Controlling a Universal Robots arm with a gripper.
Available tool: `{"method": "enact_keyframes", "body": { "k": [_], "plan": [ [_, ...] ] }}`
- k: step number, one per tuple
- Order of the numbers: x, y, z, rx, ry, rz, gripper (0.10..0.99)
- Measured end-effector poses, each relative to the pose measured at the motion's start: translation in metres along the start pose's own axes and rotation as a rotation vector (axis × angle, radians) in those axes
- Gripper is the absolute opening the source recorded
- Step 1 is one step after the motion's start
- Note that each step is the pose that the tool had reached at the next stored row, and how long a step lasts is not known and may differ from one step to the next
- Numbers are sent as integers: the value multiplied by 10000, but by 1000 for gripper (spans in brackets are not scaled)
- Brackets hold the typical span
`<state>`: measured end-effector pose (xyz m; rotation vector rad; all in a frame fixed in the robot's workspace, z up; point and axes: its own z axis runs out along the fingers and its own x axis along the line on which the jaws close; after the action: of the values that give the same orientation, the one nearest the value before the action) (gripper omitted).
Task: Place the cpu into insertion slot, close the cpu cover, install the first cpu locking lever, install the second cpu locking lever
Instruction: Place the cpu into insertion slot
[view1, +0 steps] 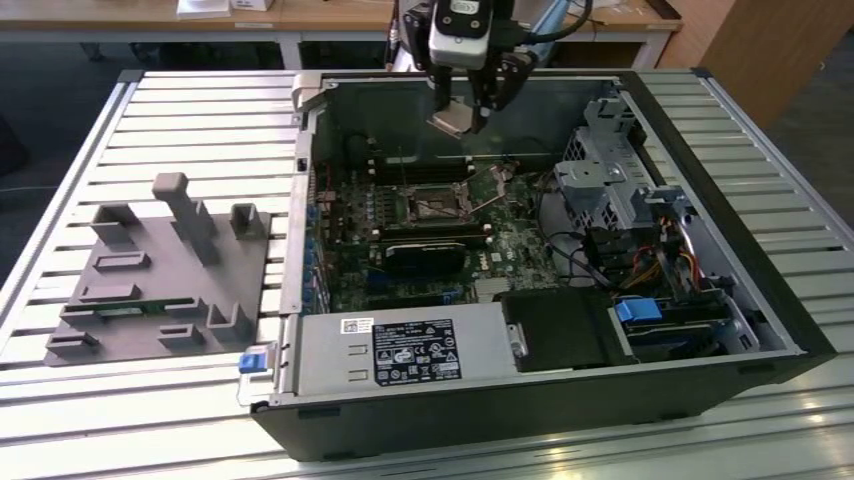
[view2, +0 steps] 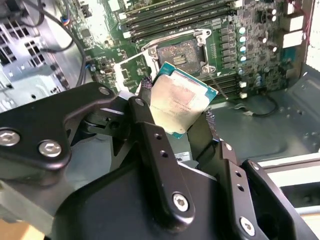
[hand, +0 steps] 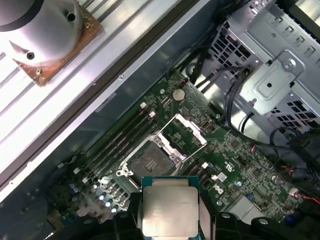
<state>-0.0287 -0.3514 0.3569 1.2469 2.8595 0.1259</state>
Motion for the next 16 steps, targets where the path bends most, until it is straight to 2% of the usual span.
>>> {"method": "enact_keyframes", "body": {
  "k": [6,14,16],
  "plan": [
    [0,-3,37,-14,-83,1002,537],
    [-2,-11,135,-35,-201,2441,537],
    [-1,-11,152,-35,-218,2648,537]
  ]
}}
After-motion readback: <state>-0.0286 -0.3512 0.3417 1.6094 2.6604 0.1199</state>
